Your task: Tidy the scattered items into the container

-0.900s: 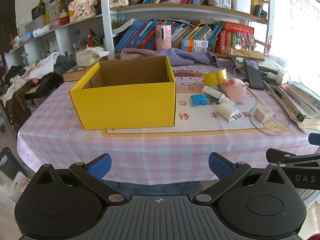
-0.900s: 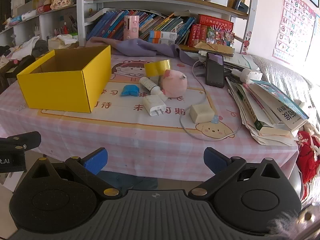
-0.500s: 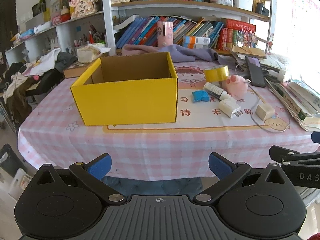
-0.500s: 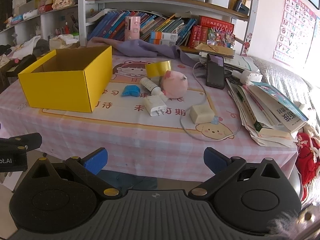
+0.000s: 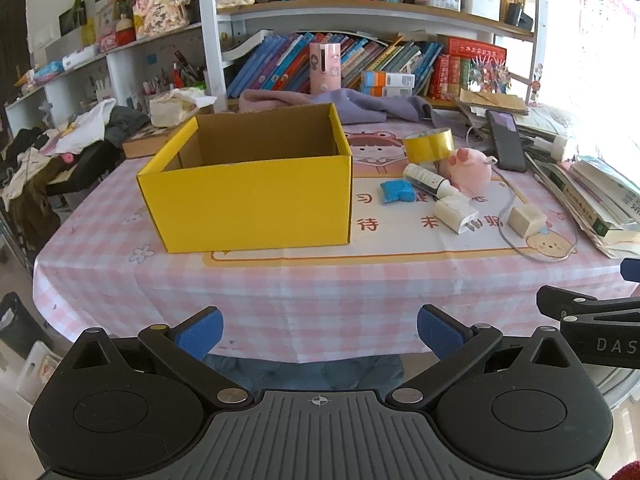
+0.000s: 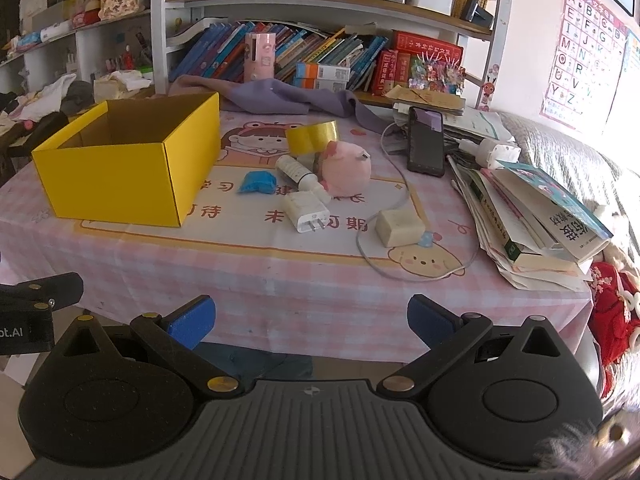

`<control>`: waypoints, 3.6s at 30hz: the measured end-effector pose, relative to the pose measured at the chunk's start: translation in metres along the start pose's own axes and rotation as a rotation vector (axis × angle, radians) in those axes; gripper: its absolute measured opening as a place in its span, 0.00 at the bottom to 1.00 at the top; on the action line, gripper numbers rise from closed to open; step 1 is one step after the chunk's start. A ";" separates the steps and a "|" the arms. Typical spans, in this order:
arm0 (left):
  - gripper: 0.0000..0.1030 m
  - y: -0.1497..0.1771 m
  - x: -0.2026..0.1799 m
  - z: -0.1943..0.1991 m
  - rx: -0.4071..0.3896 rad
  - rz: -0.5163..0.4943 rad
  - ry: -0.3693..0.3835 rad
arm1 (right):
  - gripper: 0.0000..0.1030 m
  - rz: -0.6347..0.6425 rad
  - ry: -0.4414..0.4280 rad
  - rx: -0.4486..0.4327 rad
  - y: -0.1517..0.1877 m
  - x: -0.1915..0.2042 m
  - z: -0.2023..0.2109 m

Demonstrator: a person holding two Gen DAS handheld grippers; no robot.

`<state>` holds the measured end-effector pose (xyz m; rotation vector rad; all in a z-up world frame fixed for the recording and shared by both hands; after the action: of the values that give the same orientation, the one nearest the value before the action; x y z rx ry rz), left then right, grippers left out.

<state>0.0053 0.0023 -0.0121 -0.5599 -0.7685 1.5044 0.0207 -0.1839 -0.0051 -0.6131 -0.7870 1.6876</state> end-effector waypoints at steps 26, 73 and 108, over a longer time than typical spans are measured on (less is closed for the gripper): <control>1.00 0.000 0.004 -0.005 -0.004 -0.021 0.043 | 1.00 -0.021 0.012 0.023 -0.003 0.004 -0.008; 1.00 -0.009 -0.024 0.001 -0.116 -0.091 0.149 | 1.00 -0.067 -0.001 0.048 -0.002 -0.022 -0.016; 1.00 -0.078 -0.134 -0.092 0.020 -0.214 0.177 | 0.90 0.008 -0.084 0.117 -0.080 -0.126 -0.117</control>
<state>0.1371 -0.1193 -0.0280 -0.5685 -0.6535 1.2463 0.1879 -0.2714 -0.0191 -0.4681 -0.7399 1.7628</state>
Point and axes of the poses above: each gripper's, at about its wrist camera, not at the fingertips, and z roughly against the way its jaws point, x to its left, y to its underside, the point moved 1 cm from there along -z, roughly the way its jaws point, and after that the axes turned 6 degrees about -y, right-handed, at the moved point
